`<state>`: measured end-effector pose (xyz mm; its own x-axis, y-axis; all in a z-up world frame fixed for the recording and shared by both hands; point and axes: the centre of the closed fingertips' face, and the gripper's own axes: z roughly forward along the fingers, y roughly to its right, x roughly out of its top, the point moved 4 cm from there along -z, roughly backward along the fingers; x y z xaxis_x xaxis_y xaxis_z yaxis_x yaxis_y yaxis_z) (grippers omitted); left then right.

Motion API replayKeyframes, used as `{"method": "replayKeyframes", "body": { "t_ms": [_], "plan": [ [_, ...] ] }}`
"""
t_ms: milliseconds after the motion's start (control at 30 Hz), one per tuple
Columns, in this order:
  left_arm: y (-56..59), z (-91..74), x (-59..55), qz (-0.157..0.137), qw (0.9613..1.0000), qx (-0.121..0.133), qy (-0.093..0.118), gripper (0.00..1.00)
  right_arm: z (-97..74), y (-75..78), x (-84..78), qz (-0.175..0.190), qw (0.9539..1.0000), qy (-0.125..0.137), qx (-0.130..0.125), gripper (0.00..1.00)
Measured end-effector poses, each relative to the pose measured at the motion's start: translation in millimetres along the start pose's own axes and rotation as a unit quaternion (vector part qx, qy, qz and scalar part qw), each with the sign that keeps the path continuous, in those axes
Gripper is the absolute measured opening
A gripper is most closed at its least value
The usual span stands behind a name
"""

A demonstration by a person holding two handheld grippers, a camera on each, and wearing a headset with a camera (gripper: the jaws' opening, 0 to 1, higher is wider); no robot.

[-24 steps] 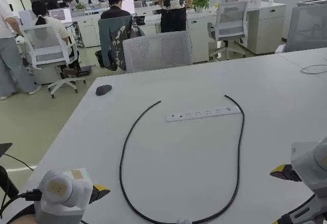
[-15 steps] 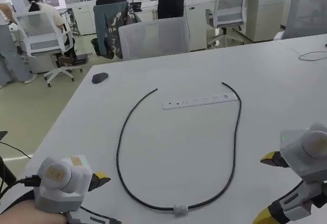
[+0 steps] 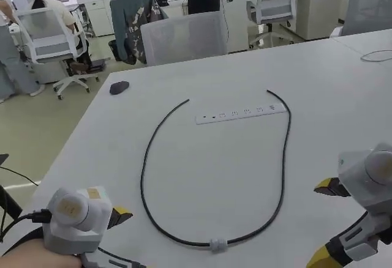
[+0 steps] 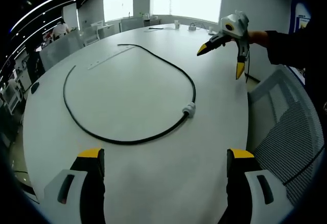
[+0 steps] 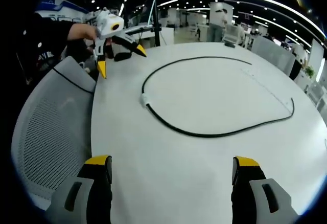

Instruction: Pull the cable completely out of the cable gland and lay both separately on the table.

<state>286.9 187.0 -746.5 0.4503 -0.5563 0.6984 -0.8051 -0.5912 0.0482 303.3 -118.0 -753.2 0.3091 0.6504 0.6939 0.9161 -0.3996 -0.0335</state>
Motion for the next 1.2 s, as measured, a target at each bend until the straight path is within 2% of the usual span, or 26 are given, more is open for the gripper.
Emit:
{"method": "replayKeyframes", "body": {
  "t_ms": [100,233,300,433,500,533,600,667,733,800,867,933,1033,1200],
  "plan": [
    [2.5,-0.6,-0.5,-0.013,0.9999,-0.008,0.006,0.99,1.4,0.4,-0.8,-0.002,1.0000,-0.002,0.001,0.99],
    [-1.6,-0.8,-3.5,-0.010,0.9999,0.001,0.003,0.99,4.4,1.4,-1.2,-0.004,1.0000,-0.003,0.007,0.98],
    [-1.6,-0.4,-3.7,-0.024,0.9997,-0.001,0.004,0.99,5.5,1.3,-0.5,-0.010,0.9999,-0.004,0.008,0.97],
    [-3.6,0.2,-0.6,-0.014,0.9998,0.005,0.015,0.99,6.7,-0.6,-1.9,-0.012,0.9998,-0.008,0.013,0.95],
    [-3.7,0.7,3.3,-0.035,0.9989,0.005,0.030,0.99,7.0,-3.2,-1.6,0.000,0.9997,-0.006,0.024,0.95],
    [-1.5,0.7,5.4,-0.040,0.9985,-0.002,0.037,0.99,6.5,-3.7,-1.7,0.005,0.9995,-0.007,0.029,0.95],
    [0.2,1.0,3.9,-0.040,0.9987,-0.008,0.030,0.99,5.6,-2.5,-2.5,0.002,0.9996,-0.010,0.028,0.96],
    [-2.5,0.5,1.9,-0.031,0.9992,-0.002,0.026,0.99,4.7,-0.4,-3.9,0.003,0.9995,-0.013,0.029,0.96],
    [-5.8,-1.1,-0.6,-0.035,0.9991,-0.001,0.025,0.99,4.0,1.4,-3.4,0.006,0.9995,-0.011,0.029,0.95],
    [-8.4,-3.5,-0.4,-0.043,0.9985,0.001,0.034,0.99,4.1,0.9,-0.4,0.009,0.9996,-0.007,0.027,0.95],
    [-9.8,-4.7,-1.2,-0.044,0.9983,0.000,0.038,0.99,4.3,6.5,7.8,-0.017,0.9998,0.007,0.003,0.99],
    [-12.5,-4.9,-2.4,-0.050,0.9979,0.004,0.039,0.99,4.0,6.5,12.9,-0.008,0.9997,0.018,0.015,0.98],
    [-15.9,-3.3,-2.5,-0.064,0.9964,0.009,0.054,0.99,4.3,5.5,22.7,0.006,0.9991,0.034,0.026,0.96],
    [-16.7,1.5,-7.4,-0.075,0.9955,0.007,0.058,0.99,11.8,7.3,28.8,0.000,0.9987,0.035,0.036,0.90]
  ]
}}
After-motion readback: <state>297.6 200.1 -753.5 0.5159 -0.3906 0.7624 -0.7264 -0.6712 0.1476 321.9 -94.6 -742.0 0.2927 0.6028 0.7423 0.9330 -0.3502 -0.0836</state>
